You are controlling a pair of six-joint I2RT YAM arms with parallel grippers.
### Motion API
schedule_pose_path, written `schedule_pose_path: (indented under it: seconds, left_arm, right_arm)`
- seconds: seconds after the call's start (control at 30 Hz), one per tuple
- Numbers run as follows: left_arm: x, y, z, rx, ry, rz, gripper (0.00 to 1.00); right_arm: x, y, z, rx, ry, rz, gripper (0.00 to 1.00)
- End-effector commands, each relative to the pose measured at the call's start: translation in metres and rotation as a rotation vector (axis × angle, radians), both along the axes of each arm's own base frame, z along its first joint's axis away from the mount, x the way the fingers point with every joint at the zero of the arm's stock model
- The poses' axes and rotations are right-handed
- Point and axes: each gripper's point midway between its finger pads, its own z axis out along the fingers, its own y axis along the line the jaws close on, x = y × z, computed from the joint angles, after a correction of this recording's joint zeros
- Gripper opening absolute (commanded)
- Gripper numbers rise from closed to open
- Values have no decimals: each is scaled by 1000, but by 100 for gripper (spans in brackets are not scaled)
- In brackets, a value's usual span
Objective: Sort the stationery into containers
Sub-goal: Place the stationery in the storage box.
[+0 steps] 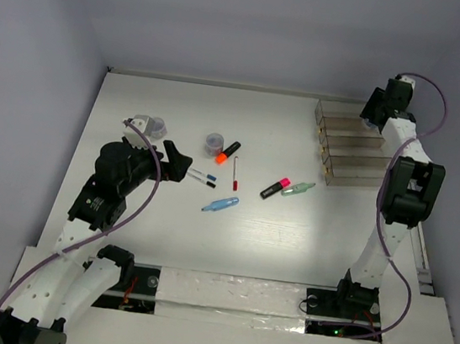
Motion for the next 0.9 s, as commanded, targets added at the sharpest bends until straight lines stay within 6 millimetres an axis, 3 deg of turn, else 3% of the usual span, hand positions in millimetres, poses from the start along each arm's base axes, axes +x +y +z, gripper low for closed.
schedule_pose_path:
  seconds: [0.0, 0.17, 0.33, 0.47, 0.57, 0.6, 0.67, 0.7, 0.73, 0.87]
  left_arm:
    - [2, -3, 15, -7, -59, -16, 99]
    - [3, -4, 13, -2, -53, -18, 99]
    - [5, -3, 11, 1, -47, -13, 99]
    - [6, -4, 11, 1, -45, -15, 99]
    - [6, -4, 11, 1, -44, -13, 99]
    - [6, -4, 11, 0, -43, -15, 99]
    - [6, -3, 11, 1, -46, -12, 99]
    - [6, -4, 11, 1, -46, -13, 99]
    - [6, -3, 11, 2, -46, -11, 99]
    - [9, -1, 8, 14, -31, 2, 99]
  right_arm:
    - [5, -22, 11, 15, -58, -43, 42]
    - [9, -31, 8, 28, -50, -49, 43]
    - [10, -39, -12, 48, -9, -57, 46]
    - [12, -34, -19, 75, -9, -35, 46]
    - [12, -34, -19, 77, -10, -39, 52]
    - [12, -34, -17, 77, -8, -37, 57]
    - [11, -36, -12, 70, -13, -53, 76]
    - [10, -36, -9, 71, -16, -52, 91]
    - [10, -35, -5, 75, -23, -55, 97]
    - [7, -30, 28, 96, -85, -50, 100]
